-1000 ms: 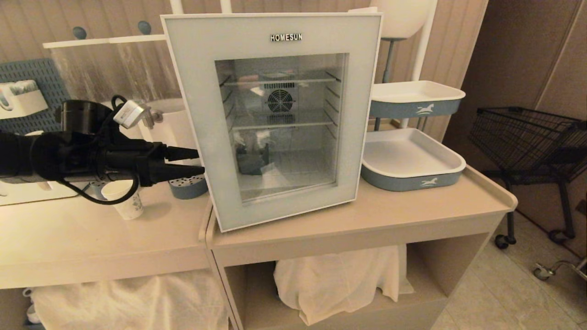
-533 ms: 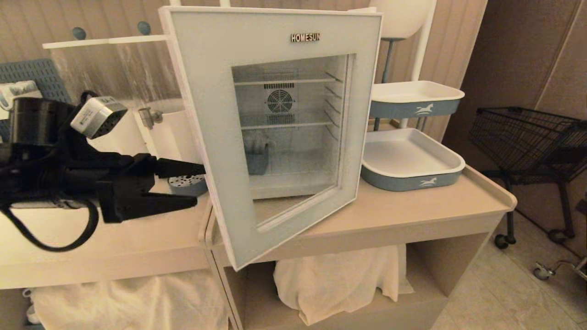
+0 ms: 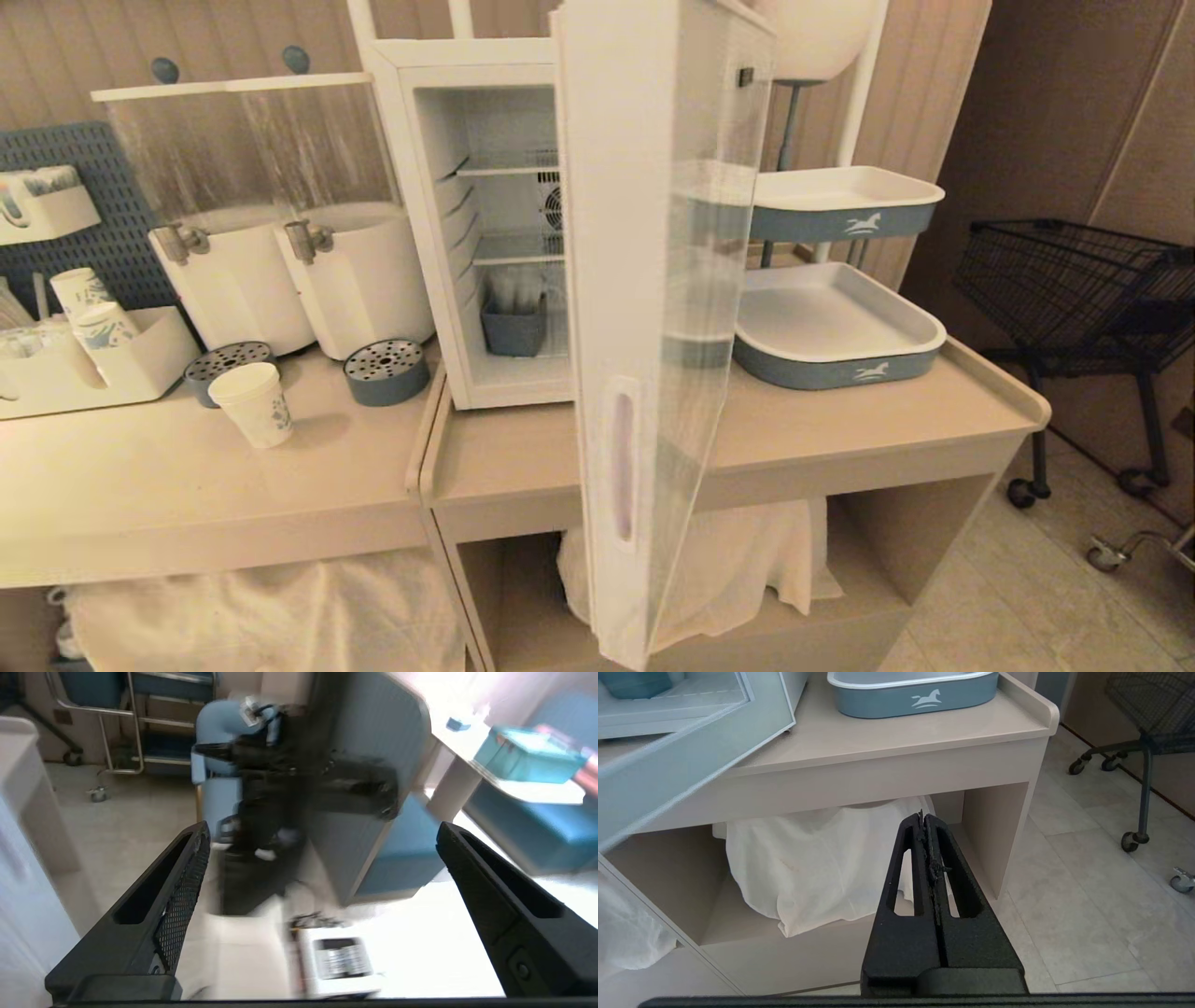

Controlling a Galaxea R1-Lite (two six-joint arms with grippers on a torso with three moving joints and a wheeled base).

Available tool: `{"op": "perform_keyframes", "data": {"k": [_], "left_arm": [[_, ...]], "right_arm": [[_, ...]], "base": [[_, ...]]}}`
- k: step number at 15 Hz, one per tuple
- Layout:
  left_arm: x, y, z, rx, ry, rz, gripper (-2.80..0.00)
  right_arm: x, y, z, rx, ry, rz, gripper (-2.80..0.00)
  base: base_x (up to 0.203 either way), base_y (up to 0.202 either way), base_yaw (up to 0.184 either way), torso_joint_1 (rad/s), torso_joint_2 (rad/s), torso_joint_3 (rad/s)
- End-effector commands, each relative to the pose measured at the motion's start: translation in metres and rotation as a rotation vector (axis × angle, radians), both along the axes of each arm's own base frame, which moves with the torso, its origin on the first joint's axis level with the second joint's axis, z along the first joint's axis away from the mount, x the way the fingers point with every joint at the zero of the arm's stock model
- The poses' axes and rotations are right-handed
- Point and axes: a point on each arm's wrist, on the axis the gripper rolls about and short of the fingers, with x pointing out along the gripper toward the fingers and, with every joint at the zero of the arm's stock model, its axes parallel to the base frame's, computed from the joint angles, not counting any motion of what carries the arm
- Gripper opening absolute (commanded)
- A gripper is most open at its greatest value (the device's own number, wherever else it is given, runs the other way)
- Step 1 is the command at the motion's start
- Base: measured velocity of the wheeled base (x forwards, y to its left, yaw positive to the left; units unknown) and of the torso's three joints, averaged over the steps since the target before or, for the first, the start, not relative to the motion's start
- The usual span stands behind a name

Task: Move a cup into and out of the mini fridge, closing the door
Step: Open the freezer door

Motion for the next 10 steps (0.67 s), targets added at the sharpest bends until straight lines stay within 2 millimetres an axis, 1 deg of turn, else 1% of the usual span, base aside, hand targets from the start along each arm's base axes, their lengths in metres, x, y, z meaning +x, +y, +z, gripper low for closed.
{"op": "perform_keyframes", "data": {"k": [1, 2, 4, 6, 8, 10], "left_arm": [[-0.049, 0.024, -0.004, -0.063, -0.021, 0.083, 0.00], [-0.053, 0.027, -0.009, -0.086, -0.007, 0.217, 0.00], [-0.055, 0.031, -0.011, -0.111, 0.007, 0.404, 0.00], [-0.053, 0.034, -0.006, -0.122, -0.021, 0.746, 0.00], [-0.056, 0.038, 0.003, -0.097, -0.090, 1.073, 0.00], [-0.060, 0.042, 0.010, -0.071, -0.132, 1.363, 0.00]], "right_arm": [[0.000, 0.000, 0.000, 0.000, 0.002, 0.001, -2.80], [0.000, 0.000, 0.000, 0.000, 0.002, 0.001, -2.80], [0.000, 0.000, 0.000, 0.000, 0.001, 0.001, -2.80], [0.000, 0.000, 0.000, 0.000, 0.002, 0.001, -2.80], [0.000, 0.000, 0.000, 0.000, 0.000, 0.001, -2.80], [0.000, 0.000, 0.000, 0.000, 0.002, 0.001, -2.80]], "base": [[0.000, 0.000, 0.000, 0.000, 0.00, 0.000], [0.000, 0.000, 0.000, 0.000, 0.00, 0.000], [0.000, 0.000, 0.000, 0.000, 0.00, 0.000], [0.000, 0.000, 0.000, 0.000, 0.00, 0.000], [0.000, 0.000, 0.000, 0.000, 0.00, 0.000], [0.000, 0.000, 0.000, 0.000, 0.00, 0.000]]}}
